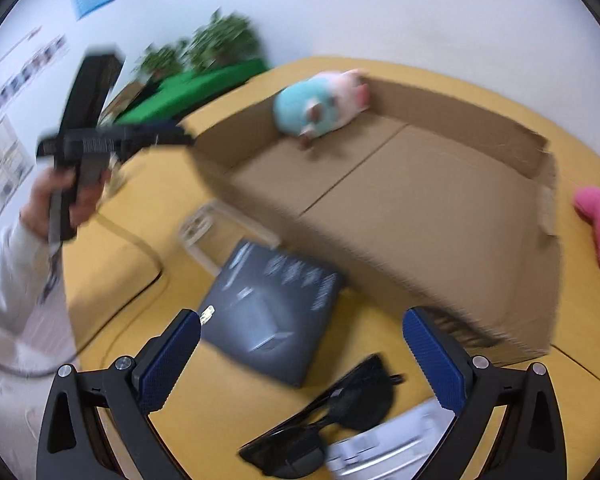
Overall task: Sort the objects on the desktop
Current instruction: 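Move the left tool back toward the black charger box beside the box, then close the left gripper on the black charger box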
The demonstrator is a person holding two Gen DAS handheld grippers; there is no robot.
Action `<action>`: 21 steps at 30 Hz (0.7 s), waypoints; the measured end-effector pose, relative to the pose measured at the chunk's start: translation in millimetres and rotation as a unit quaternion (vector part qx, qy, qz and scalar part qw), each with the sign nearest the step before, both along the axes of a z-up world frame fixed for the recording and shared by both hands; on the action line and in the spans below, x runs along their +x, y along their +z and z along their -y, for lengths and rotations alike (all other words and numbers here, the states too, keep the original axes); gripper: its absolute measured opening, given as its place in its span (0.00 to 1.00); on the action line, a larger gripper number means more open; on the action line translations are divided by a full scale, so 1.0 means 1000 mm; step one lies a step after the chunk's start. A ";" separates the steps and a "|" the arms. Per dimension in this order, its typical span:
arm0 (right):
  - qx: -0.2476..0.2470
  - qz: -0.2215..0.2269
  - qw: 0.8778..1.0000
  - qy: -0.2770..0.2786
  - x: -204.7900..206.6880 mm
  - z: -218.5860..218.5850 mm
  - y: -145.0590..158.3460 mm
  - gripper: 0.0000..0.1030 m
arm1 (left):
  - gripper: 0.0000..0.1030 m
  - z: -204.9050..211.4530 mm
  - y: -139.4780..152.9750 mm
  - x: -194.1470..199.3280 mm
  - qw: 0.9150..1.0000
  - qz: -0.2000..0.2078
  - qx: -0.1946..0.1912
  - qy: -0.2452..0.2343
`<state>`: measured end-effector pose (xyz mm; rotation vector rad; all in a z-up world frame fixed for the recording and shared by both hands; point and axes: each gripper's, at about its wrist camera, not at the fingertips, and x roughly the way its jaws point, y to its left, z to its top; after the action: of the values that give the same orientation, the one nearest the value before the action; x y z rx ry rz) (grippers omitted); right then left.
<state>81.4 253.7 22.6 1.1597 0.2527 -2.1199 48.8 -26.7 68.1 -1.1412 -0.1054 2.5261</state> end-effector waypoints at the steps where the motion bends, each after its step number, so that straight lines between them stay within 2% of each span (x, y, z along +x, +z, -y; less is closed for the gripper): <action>1: 0.008 0.004 1.000 0.007 0.002 0.006 -0.006 1.00 | 0.84 -0.006 -0.001 0.004 1.000 0.006 0.009 -0.013; 4: 0.039 0.024 0.999 0.016 0.005 0.025 -0.031 1.00 | 0.84 -0.030 -0.016 0.014 0.998 0.037 0.023 -0.048; 9: 0.041 0.045 0.998 0.021 0.008 0.041 -0.052 0.99 | 0.84 -0.055 -0.047 0.023 0.991 0.089 0.059 -0.082; 13: 0.001 0.058 0.996 0.065 0.025 0.047 -0.049 0.99 | 0.84 -0.062 -0.062 0.023 0.987 0.107 0.076 -0.088; 17: 0.018 0.043 0.998 0.031 0.022 0.041 -0.053 0.99 | 0.83 -0.063 -0.076 0.018 0.985 0.126 0.084 -0.088; 19: 0.015 0.055 0.998 0.016 0.018 0.041 -0.060 0.99 | 0.77 -0.066 -0.083 0.017 0.983 0.133 0.086 -0.091; 21: 0.026 0.052 0.998 0.020 0.019 0.046 -0.067 0.99 | 0.58 -0.071 -0.088 0.017 0.980 0.144 0.089 -0.100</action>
<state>100.1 207.7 -44.1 1.2805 0.2809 -2.0227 65.8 43.9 -20.4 -1.3615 -0.2705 2.1187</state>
